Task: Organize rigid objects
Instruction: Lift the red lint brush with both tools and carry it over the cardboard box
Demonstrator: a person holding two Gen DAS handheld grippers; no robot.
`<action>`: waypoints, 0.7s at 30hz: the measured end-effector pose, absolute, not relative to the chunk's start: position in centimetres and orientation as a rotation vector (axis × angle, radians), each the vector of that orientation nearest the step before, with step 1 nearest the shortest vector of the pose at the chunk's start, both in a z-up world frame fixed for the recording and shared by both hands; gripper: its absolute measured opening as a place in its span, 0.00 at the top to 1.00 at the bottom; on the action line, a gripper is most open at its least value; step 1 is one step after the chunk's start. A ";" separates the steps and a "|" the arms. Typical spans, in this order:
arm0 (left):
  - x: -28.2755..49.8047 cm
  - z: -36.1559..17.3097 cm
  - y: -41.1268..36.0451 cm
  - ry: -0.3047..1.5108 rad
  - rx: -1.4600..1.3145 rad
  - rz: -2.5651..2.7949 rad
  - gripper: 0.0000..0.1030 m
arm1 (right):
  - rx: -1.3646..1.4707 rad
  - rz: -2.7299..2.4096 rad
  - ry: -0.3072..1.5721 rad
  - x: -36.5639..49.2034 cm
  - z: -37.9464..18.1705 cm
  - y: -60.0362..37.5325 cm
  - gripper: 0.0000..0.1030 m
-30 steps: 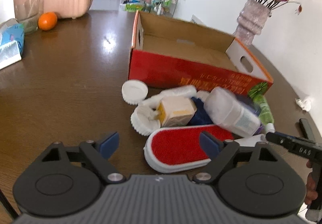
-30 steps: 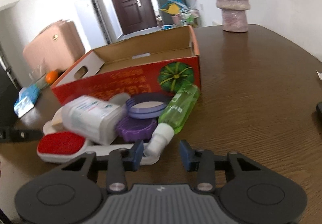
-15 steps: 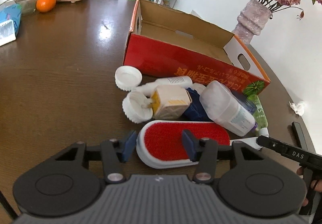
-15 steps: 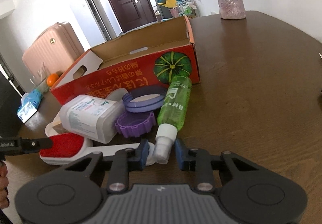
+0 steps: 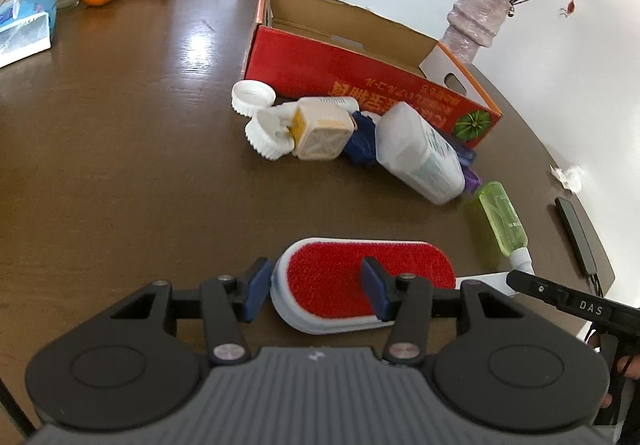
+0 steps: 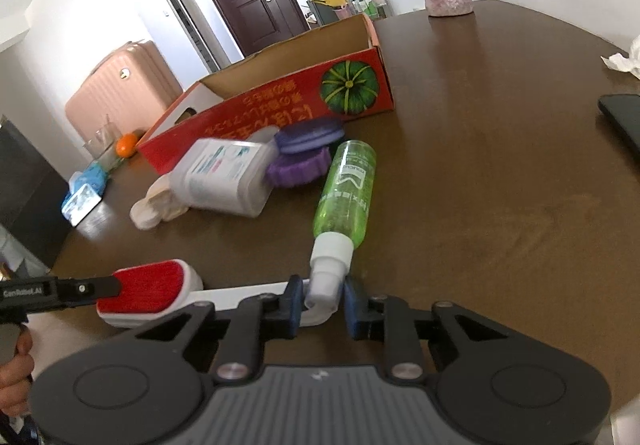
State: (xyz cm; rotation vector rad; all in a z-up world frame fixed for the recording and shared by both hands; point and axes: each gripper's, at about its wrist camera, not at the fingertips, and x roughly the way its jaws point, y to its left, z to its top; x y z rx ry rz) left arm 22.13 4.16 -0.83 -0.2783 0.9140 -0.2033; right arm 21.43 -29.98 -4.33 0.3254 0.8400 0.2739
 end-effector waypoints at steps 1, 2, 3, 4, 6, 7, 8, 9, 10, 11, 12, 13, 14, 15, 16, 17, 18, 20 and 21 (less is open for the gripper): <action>21.8 -0.9 4.2 0.912 -0.276 -0.205 0.51 | 0.323 0.276 0.838 21.0 -4.3 -29.9 0.79; 21.7 -0.9 4.3 0.912 -0.281 -0.204 0.51 | 0.325 0.277 0.833 20.6 -4.4 -29.9 0.79; 21.6 -0.9 4.4 0.917 -0.291 -0.200 0.51 | 0.330 0.275 0.825 20.5 -4.5 -29.9 0.79; 21.6 -0.9 4.5 0.922 -0.295 -0.194 0.51 | 0.331 0.268 0.813 20.4 -4.5 -29.9 0.73; 21.4 -0.9 4.4 0.923 -0.294 -0.184 0.50 | 0.281 0.238 0.794 20.2 -4.3 -29.6 0.56; 21.2 -0.8 4.4 0.922 -0.291 -0.184 0.50 | 0.244 0.213 0.782 20.0 -4.0 -29.2 0.45; 21.0 -0.8 4.4 0.922 -0.288 -0.187 0.50 | 0.218 0.202 0.767 19.6 -3.8 -28.9 0.45; 20.8 -0.8 4.3 0.921 -0.284 -0.188 0.50 | 0.184 0.206 0.744 19.1 -3.5 -28.5 0.46; 20.7 -0.8 4.3 0.921 -0.281 -0.188 0.50 | 0.150 0.213 0.722 18.6 -3.3 -28.1 0.47; 20.6 -0.8 4.3 0.921 -0.280 -0.188 0.49 | 0.103 0.207 0.696 18.0 -3.1 -27.5 0.52; 20.5 -0.7 4.2 0.919 -0.278 -0.188 0.49 | 0.054 0.198 0.662 17.6 -2.9 -27.1 0.57; 20.5 -0.7 4.2 0.918 -0.276 -0.187 0.49 | 0.006 0.191 0.635 17.2 -2.7 -26.6 0.65; 20.5 -0.7 4.3 0.916 -0.274 -0.186 0.49 | -0.030 0.185 0.622 17.0 -2.6 -26.1 0.69; 20.5 -0.7 4.2 0.914 -0.271 -0.182 0.49 | -0.028 0.193 0.621 17.1 -2.4 -26.0 0.71; 20.6 -0.7 4.1 0.911 -0.266 -0.181 0.49 | 0.007 0.216 0.625 17.3 -2.4 -26.2 0.78; 20.6 -0.8 4.1 0.908 -0.260 -0.181 0.49 | 0.046 0.247 0.632 17.7 -2.3 -26.4 0.84; 20.6 -0.8 4.0 0.905 -0.257 -0.181 0.49 | 0.068 0.267 0.641 18.1 -2.4 -26.4 0.84; 20.7 -1.0 4.0 0.891 -0.251 -0.178 0.46 | 0.065 0.265 0.650 18.5 -2.6 -26.1 0.85; 20.8 -1.0 4.1 0.887 -0.249 -0.174 0.44 | 0.059 0.264 0.661 18.9 -2.9 -25.9 0.85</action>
